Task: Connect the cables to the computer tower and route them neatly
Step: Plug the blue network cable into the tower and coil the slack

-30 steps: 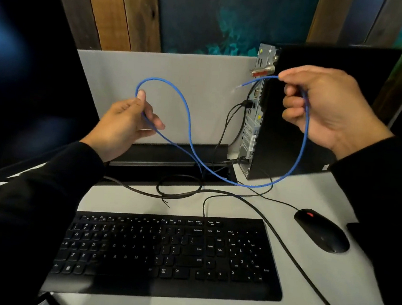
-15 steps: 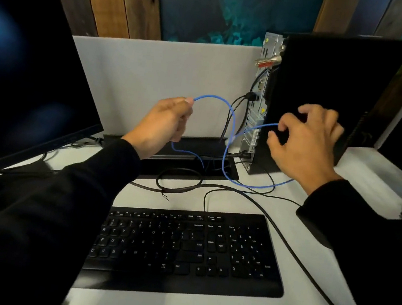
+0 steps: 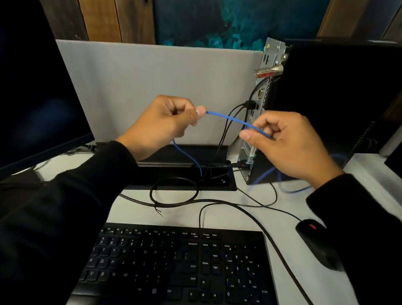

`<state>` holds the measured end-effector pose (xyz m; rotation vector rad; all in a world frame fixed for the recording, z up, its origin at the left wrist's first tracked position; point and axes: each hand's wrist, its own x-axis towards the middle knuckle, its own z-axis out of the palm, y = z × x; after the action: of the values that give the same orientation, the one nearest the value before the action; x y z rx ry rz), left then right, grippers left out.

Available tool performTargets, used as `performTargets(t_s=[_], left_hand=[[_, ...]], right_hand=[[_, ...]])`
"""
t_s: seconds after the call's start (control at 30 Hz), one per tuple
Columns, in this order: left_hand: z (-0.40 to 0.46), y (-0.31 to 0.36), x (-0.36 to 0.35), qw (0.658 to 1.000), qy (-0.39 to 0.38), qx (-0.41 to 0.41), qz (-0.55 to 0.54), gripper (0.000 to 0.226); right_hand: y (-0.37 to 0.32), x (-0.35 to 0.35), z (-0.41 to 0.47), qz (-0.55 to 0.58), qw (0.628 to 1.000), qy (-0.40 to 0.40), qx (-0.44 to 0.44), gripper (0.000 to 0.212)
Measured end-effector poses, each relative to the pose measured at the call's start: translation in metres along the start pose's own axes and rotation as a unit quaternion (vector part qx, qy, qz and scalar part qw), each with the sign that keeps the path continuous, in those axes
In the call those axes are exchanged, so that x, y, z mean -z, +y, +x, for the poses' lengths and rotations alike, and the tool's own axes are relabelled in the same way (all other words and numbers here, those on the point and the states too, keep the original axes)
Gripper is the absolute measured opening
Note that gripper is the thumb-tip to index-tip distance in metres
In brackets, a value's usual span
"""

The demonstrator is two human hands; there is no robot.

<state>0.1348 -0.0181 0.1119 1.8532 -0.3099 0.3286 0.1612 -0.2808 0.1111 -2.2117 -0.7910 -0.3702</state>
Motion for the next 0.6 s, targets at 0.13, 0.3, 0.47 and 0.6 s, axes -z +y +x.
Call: performTargets(t_s=[0.13, 0.3, 0.47, 0.6], left_hand=[[0.007, -0.011, 0.012, 0.993, 0.059, 0.025, -0.096, 0.042], [-0.003, -0.028, 0.009, 0.995, 0.089, 0.030, -0.034, 0.033], [-0.051, -0.037, -0.032, 0.946, 0.198, -0.039, 0.255, 0.034], [-0.102, -0.042, -0.068, 0.945, 0.072, -0.052, 0.315, 0.033]], right_hand=[[0.009, 0.020, 0.002, -0.135, 0.991, -0.019, -0.003, 0.029], [0.023, 0.033, -0.008, -0.150, 0.989, -0.004, 0.002, 0.034], [0.025, 0.023, -0.016, -0.147, 0.987, 0.059, 0.032, 0.032], [0.010, 0.027, -0.016, -0.112, 0.981, 0.146, 0.062, 0.024]])
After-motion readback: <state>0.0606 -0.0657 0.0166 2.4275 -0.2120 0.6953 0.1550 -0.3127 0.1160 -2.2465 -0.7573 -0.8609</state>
